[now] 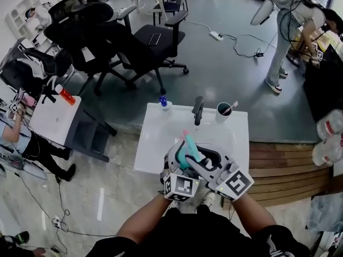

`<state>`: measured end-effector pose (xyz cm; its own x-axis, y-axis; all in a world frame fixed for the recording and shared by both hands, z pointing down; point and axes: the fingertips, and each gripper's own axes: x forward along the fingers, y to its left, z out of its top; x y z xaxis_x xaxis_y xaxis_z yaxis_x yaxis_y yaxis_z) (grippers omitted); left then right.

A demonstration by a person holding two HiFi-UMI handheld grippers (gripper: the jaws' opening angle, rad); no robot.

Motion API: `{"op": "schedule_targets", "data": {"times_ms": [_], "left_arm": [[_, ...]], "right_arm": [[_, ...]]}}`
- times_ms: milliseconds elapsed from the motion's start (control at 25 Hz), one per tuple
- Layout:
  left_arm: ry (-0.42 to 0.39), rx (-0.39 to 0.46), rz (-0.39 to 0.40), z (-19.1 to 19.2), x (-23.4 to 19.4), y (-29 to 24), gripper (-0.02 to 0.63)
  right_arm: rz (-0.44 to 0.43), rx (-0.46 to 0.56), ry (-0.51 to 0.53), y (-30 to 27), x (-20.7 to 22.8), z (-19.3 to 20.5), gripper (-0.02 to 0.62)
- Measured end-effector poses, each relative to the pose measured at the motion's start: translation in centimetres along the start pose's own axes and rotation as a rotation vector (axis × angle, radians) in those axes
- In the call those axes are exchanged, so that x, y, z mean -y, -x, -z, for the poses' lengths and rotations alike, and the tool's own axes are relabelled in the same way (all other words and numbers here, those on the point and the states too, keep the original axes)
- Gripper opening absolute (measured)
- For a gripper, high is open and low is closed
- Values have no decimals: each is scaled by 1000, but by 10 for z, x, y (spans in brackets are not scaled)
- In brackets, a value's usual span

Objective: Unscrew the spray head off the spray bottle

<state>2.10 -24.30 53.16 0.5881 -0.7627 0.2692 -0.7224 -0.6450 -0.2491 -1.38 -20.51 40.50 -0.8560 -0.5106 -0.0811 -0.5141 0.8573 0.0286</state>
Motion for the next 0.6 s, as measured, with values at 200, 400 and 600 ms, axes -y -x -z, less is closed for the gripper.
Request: {"op": "schedule_targets", "data": {"times_ms": [200,400,600], "left_arm": [[-8,58,89,-15,8,4,463],[-54,151,270,-28,31,14,463],[-136,216,487,-33,61,33,463]], "right_arm": [[-75,6,-6,2,-6,-6,137],[-200,-11,-28,12,-20,-9,135],[-374,-57,8,30,-38,-8,135]]}}
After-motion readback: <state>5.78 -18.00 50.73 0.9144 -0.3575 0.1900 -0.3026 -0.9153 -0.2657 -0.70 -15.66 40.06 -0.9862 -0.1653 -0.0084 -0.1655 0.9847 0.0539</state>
